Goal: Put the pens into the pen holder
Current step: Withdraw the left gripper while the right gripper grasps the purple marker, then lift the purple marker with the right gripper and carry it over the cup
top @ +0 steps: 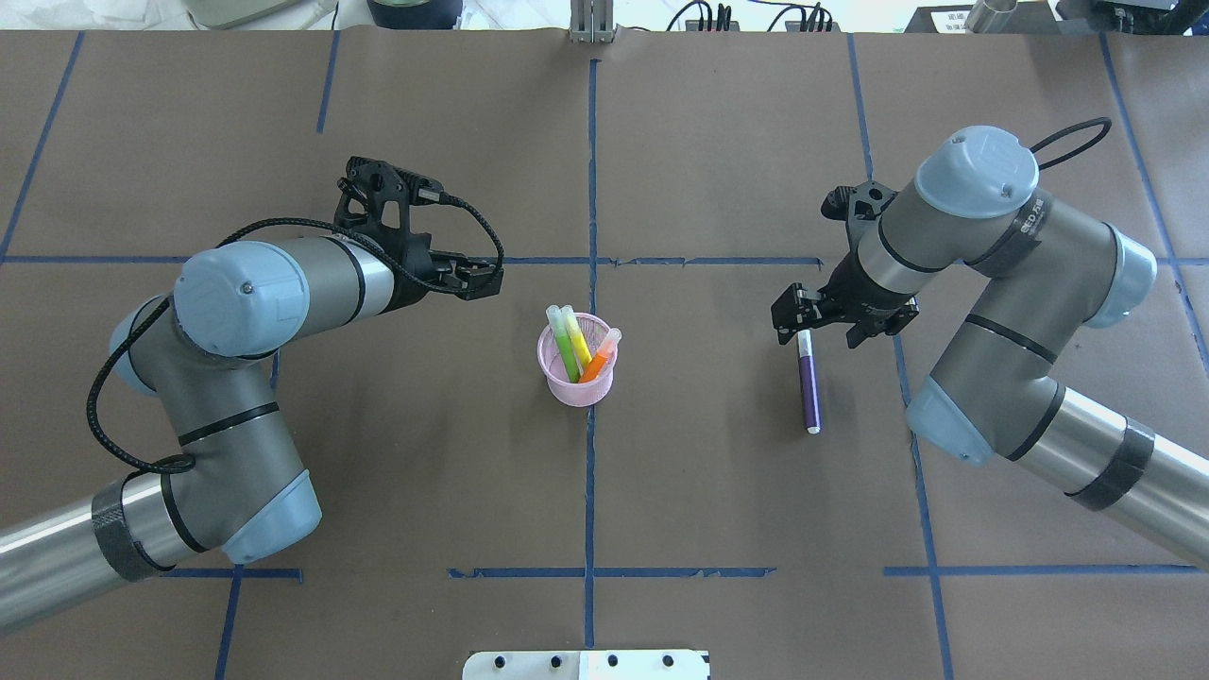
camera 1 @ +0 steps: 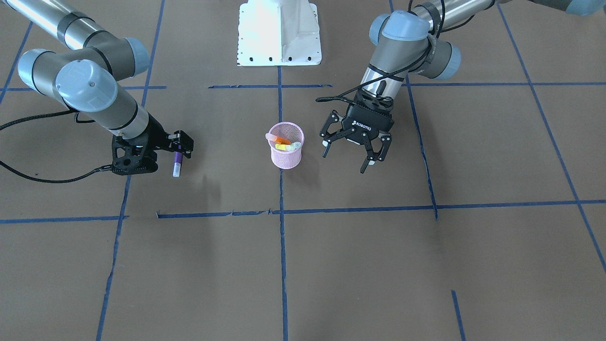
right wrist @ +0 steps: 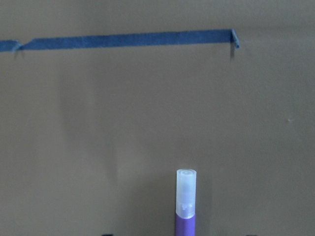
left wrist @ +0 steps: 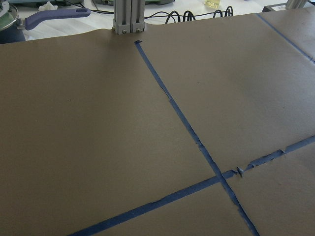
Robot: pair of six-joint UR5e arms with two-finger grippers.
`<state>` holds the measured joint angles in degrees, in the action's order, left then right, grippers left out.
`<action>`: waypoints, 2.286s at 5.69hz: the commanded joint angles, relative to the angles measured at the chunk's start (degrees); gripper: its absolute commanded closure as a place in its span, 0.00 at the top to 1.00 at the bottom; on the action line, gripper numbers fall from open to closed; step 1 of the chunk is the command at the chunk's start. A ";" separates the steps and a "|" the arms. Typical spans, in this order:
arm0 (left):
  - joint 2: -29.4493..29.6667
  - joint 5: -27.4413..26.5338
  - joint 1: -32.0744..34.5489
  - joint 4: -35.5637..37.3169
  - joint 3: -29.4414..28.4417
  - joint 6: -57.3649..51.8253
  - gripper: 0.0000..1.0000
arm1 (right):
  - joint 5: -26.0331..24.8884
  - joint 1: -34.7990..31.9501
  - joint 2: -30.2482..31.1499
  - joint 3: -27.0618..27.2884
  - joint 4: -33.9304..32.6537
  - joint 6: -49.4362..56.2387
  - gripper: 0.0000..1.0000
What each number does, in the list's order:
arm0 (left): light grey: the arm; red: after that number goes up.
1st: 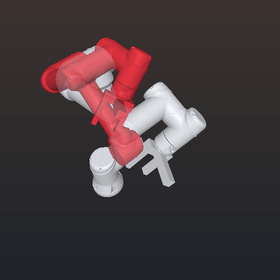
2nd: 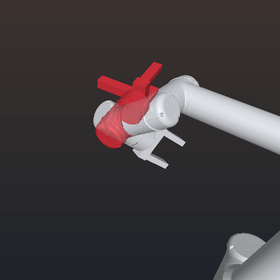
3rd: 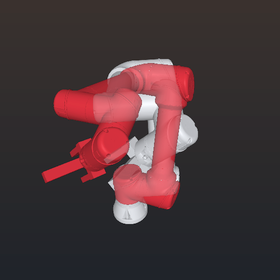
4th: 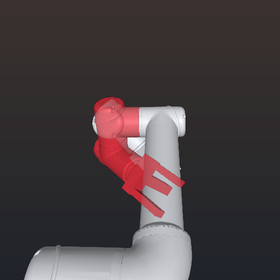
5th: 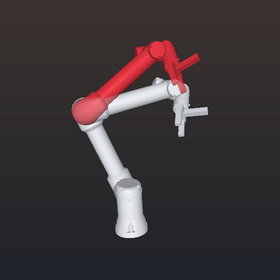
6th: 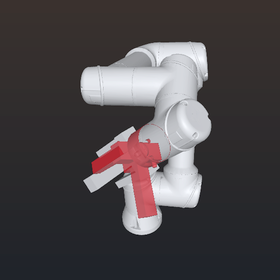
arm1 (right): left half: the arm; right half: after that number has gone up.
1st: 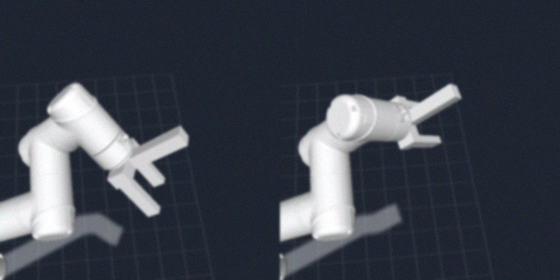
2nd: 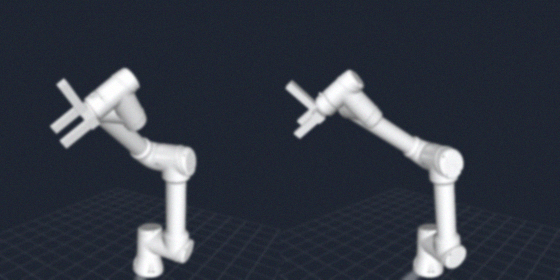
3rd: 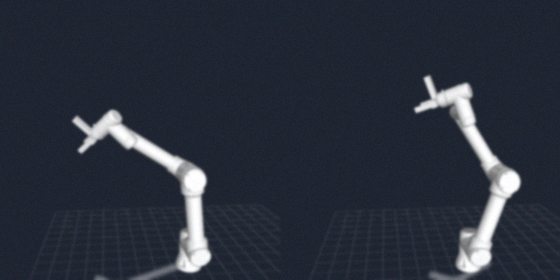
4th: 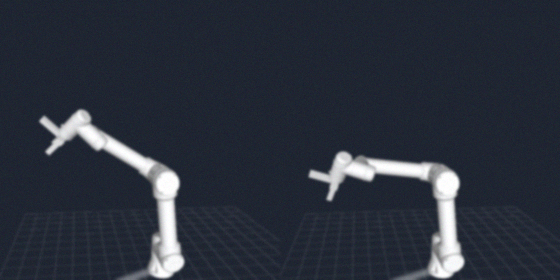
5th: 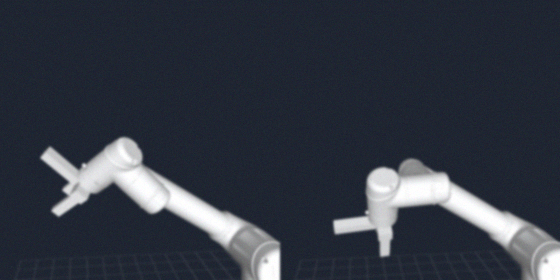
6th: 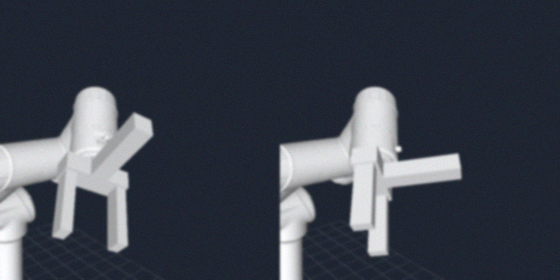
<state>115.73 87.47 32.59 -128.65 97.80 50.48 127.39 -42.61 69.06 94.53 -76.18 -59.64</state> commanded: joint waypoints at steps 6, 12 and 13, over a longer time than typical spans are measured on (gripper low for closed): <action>-0.86 -0.11 0.11 -0.29 0.81 0.85 0.99 | 1.11 2.27 -2.71 -3.64 -8.29 2.07 0.58; -0.77 -0.19 0.11 -0.55 0.99 0.85 1.00 | -5.50 1.73 -4.90 4.19 -7.76 -3.86 0.00; -1.21 -0.11 0.28 -0.64 1.08 0.67 1.00 | -18.10 5.74 -5.25 12.79 -8.02 -7.30 0.00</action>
<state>114.79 87.30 32.75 -129.21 98.77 51.27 119.10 -39.67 64.25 100.10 -84.05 -63.61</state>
